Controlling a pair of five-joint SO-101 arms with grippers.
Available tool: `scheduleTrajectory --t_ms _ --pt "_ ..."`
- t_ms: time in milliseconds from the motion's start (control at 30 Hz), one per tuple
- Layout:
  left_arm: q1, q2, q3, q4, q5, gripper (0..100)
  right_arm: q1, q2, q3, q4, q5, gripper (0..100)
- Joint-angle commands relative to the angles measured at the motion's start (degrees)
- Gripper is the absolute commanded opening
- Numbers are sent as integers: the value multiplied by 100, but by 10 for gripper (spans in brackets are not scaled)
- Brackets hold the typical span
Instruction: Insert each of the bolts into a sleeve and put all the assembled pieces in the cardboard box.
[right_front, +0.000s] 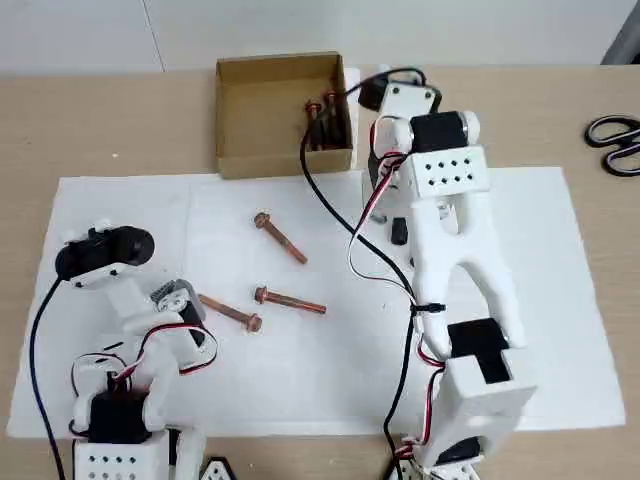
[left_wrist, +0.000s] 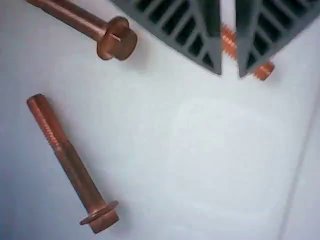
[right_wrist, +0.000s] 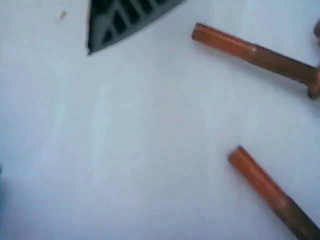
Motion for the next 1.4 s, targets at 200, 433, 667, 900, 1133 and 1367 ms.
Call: scheduleTrajectory --t_ms 200,433,667,900,1133,1367 --pt "35 -44 -242 -9 -44 6 13 277 141 -330 -79 232" --pt "0 -44 -242 -9 -53 6 338 804 132 -875 -396 232" --pt "0 -44 -215 0 -396 6 338 1077 132 -1182 -387 233" --pt "0 -35 -215 9 -695 6 382 1349 132 -1587 -387 233" --pt "-9 -35 -215 193 -686 6 435 1859 132 -2062 -352 233" --pt "-9 -26 -207 185 -677 6 409 2237 123 -2352 -378 232"
